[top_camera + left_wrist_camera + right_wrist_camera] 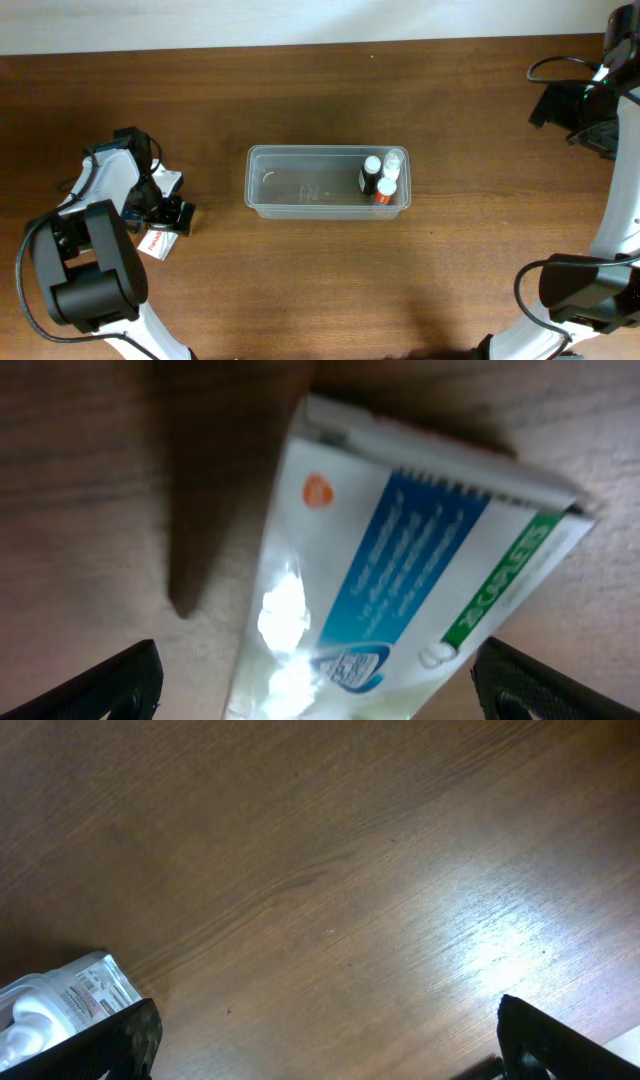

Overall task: Pack container
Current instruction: 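Close the left gripper on the Panadol box's end and lift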

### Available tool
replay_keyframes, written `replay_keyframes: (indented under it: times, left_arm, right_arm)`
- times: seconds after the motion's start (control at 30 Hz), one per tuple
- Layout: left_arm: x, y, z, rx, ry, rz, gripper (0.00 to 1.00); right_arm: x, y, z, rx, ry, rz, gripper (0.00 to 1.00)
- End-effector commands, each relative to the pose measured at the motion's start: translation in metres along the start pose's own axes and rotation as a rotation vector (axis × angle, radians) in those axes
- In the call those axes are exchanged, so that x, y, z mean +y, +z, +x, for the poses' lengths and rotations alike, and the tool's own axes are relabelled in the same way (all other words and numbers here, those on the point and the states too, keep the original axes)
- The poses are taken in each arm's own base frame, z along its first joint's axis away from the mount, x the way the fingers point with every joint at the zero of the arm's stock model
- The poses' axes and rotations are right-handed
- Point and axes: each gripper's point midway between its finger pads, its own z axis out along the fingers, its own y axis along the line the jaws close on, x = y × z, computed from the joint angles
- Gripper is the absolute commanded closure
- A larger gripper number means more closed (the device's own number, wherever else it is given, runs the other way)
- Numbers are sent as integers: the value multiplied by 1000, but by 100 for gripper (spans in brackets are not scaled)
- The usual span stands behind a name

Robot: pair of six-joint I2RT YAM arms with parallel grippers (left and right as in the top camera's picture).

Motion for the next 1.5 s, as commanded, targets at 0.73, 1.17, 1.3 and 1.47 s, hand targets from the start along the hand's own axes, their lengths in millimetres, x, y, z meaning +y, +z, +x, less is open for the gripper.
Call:
replay_keyframes:
  times: [0.73,1.17,1.3,1.47]
  left_arm:
    - [-2,4,-6,-24,-14,19,5]
    - [2,4,-22,-90,-19,5,28]
    - [3,4,-23,-96,-49,4,33]
    - [3,3,-25,-103,-157,8,35]
  right_arm:
    - [-3,-12,-2,-36,23,-11,2]
    - [-3,-12,-2,-36,23,-11,2]
    - [-3,-12,-2,-36,23,-11,2]
    - [-3,-12,-2,-36,23,-11,2]
